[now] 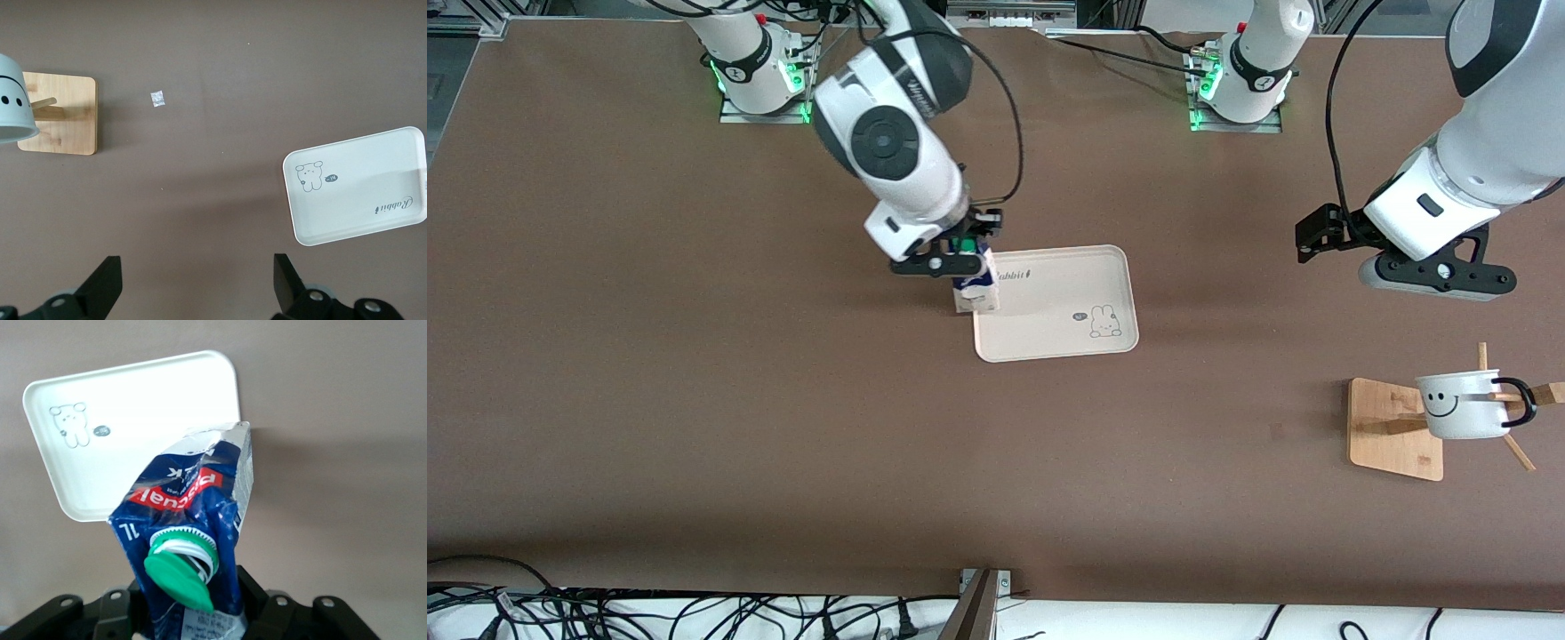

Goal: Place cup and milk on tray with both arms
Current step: 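Carry the milk carton with the right gripper over the white tray, then lower the carton onto the tray and open the right gripper, then withdraw the right gripper while the left gripper moves toward the mug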

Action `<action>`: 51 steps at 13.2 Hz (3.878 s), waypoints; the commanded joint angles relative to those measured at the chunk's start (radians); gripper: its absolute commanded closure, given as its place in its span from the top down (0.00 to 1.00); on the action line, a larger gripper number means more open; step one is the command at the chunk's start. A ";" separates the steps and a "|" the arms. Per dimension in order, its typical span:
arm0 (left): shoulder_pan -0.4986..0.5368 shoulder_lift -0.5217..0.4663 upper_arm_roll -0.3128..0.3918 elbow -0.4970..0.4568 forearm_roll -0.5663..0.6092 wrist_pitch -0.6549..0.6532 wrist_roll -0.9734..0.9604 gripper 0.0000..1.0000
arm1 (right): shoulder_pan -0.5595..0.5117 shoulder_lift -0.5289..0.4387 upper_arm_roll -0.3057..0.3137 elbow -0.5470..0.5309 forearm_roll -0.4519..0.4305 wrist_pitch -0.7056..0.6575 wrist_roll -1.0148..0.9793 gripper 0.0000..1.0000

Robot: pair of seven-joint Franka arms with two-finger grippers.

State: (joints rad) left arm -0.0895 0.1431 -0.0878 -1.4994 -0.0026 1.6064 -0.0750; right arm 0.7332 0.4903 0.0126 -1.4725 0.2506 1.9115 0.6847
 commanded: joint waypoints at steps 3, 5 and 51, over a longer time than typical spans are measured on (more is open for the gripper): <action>-0.009 0.020 0.002 0.042 0.021 -0.020 -0.011 1.00 | 0.043 0.054 -0.013 0.035 0.009 0.017 0.021 0.51; -0.006 0.020 0.003 0.042 0.021 -0.020 -0.011 1.00 | 0.049 0.076 -0.013 0.035 0.006 0.044 0.021 0.51; 0.186 -0.277 -0.032 -0.714 0.285 0.875 -0.664 1.00 | -0.633 -0.539 -0.010 -0.147 -0.249 -0.388 -0.634 1.00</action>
State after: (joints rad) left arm 0.0550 -0.1369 -0.1131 -2.1900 0.2591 2.4367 -0.7228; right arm 0.1184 -0.0521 -0.0128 -1.6314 0.0154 1.5105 0.0499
